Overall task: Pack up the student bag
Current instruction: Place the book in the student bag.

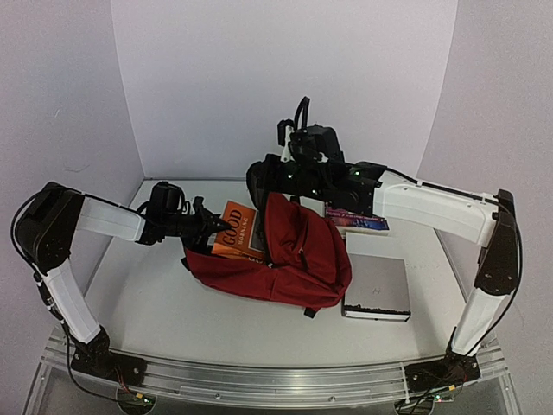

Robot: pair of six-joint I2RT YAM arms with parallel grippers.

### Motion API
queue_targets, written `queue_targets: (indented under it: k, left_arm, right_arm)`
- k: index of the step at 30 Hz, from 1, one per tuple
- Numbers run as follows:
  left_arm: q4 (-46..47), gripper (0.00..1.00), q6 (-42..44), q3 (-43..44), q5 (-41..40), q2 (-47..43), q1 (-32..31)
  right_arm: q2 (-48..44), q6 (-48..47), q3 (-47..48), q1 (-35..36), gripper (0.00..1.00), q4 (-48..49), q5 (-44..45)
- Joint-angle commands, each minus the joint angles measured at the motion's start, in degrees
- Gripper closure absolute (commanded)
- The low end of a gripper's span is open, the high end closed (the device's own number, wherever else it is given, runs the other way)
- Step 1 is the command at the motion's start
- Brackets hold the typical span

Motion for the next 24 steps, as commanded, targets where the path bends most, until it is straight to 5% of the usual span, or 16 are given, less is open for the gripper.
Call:
queue_targets:
  k: [1,6,15,24]
  left_arm:
    - [-5.34,0.76,3.69,4.44,-1.84,5.53,-3.07]
    - [-15.74,0.64,10.22,9.04,-6.44,6.65,-4.64]
    - [-34.42,0.19,20.24,12.99,-21.76,-0.39,-4.65]
    - [-39.89,0.12,21.42,14.68,-27.83,-0.47,-6.34]
  right_arm:
    - [-1.28,-0.95,6.9,1.15,1.0,11.88,0.02]
    - [-1.03,-1.31,6.97,1.13,1.0,12.0,0.43]
    - [-2.32,-1.69,3.21,1.15,1.0,12.01,1.93]
    - [-2.67,-2.13,3.0,1.15,1.0,12.01,1.93]
